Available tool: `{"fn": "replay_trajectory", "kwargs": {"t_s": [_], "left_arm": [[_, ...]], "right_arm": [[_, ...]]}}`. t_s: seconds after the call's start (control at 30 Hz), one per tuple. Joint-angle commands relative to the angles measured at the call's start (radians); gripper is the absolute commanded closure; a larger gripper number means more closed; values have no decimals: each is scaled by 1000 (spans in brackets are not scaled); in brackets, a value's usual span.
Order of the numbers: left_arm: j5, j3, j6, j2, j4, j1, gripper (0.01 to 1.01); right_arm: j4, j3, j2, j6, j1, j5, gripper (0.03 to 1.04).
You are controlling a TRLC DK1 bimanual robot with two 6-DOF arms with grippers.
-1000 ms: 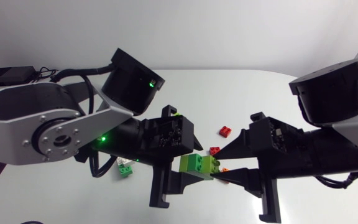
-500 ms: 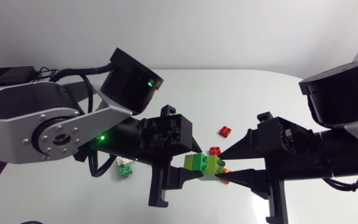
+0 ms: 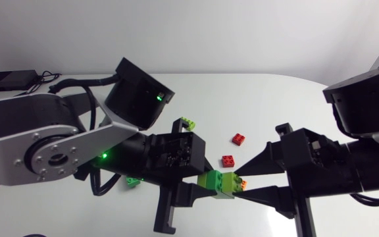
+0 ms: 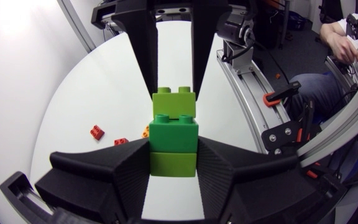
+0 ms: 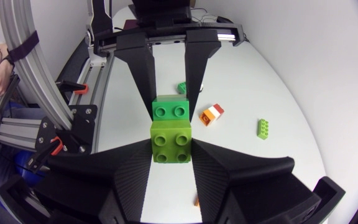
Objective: Separate the duplo bricks
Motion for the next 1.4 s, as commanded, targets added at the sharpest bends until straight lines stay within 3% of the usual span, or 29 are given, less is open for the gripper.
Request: {"fn": "replay_trajectory", "kwargs": {"t_s": [0.0,0.23,0.43,0.77,1.13,1.37], "left_arm": [[-12,-23,13,-31,8,0,708],[-12,-33,13,-43,5,6,707],[-12,-30,13,-55,-15,29,707],[-23,-52,-20,-80,20,100,707],[-82,-99,-78,-70,111,89,705],[-85,-106,-79,-93,111,88,705]], "right_arm": [[-45,38,12,-1,-18,-47,752],[-64,44,9,-14,-42,-67,752],[-68,32,-57,-31,-45,53,752],[-130,44,128,-261,-238,229,751],[39,-65,403,-353,-326,513,751],[117,-114,513,-369,-357,569,751]]}}
